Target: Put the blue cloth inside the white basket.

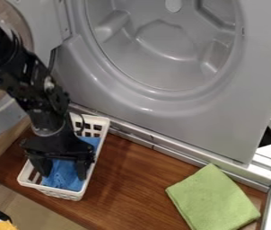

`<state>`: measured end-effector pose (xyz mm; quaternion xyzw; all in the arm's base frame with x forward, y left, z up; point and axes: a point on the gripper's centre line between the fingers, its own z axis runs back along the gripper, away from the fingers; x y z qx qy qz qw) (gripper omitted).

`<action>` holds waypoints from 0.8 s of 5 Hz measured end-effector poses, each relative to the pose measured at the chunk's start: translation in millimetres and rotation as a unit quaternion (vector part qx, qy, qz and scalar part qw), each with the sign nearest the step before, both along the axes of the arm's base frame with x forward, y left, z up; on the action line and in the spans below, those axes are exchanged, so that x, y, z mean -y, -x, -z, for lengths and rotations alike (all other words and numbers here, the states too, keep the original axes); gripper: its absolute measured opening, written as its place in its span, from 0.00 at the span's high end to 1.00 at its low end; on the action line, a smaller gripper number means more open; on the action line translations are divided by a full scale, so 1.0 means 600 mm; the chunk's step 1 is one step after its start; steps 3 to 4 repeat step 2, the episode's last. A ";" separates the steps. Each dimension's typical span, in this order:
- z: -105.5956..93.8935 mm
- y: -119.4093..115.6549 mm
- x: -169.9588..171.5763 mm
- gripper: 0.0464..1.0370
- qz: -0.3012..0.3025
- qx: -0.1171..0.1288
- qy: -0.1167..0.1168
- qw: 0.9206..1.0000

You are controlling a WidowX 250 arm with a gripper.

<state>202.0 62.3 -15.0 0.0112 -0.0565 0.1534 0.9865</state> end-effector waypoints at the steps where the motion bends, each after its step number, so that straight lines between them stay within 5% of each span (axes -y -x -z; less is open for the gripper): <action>1: -0.047 -0.002 -0.001 0.04 -0.008 0.001 -0.025 1.000; 2: -0.084 0.001 0.004 0.04 -0.008 0.019 -0.022 1.000; 4: -0.084 0.001 0.004 0.04 -0.008 0.019 -0.022 1.000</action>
